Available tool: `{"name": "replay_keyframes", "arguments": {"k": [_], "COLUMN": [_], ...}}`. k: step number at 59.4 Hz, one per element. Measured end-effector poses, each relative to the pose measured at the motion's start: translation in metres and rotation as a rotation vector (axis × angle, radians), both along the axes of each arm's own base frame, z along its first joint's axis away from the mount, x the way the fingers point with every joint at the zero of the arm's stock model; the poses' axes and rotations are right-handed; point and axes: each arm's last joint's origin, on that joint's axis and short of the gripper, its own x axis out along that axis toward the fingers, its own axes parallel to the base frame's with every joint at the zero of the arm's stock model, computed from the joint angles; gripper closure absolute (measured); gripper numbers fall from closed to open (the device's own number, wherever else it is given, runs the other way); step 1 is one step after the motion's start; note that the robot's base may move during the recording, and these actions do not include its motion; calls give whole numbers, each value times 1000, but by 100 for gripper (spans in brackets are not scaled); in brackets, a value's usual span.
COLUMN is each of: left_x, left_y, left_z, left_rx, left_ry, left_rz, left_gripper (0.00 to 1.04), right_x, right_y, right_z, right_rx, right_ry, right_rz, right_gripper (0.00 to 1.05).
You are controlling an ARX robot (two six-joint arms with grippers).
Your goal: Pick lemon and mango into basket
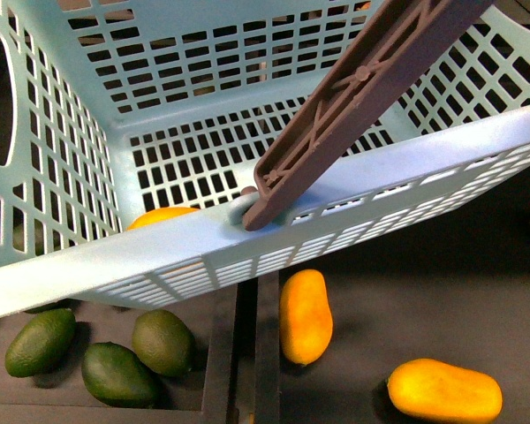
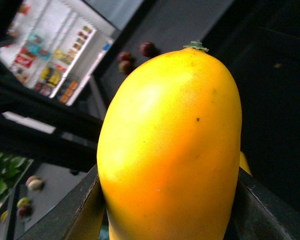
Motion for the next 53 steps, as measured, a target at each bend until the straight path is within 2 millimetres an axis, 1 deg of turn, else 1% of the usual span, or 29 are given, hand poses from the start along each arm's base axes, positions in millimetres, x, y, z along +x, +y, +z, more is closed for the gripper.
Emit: {"name": "replay_keyframes", "arguments": {"k": [2, 5, 7, 11, 13, 19, 28, 38, 50, 53], "left_x": [0, 0, 0, 0, 0, 0, 0, 0, 0, 0], "left_y": [0, 0, 0, 0, 0, 0, 0, 0, 0, 0], "left_z": [0, 0, 0, 0, 0, 0, 0, 0, 0, 0], "left_rx": [1, 2, 2, 1, 1, 0, 0, 0, 0, 0], "left_ry": [-1, -2, -2, -1, 0, 0, 0, 0, 0, 0], "left_rz": [2, 3, 3, 2, 1, -1, -1, -1, -1, -1], "left_gripper": [78, 78, 78, 78, 78, 78, 78, 78, 78, 78], "right_x": [-2, -5, -6, -9, -10, -12, -10, -7, -6, -5], "right_y": [6, 20, 25, 44, 49, 77, 103, 123, 136, 137], "right_z": [5, 14, 17, 22, 23, 20, 15, 5, -3, -4], "right_rx": [-11, -38, -50, -81, -91, -140, -189, -229, -260, -268], "right_ry": [-15, -43, -50, -59, -58, -36, -12, 25, 56, 60], "right_rz": [17, 59, 78, 133, 149, 230, 293, 343, 376, 380], "right_gripper": [45, 45, 45, 45, 45, 45, 45, 45, 46, 39]}}
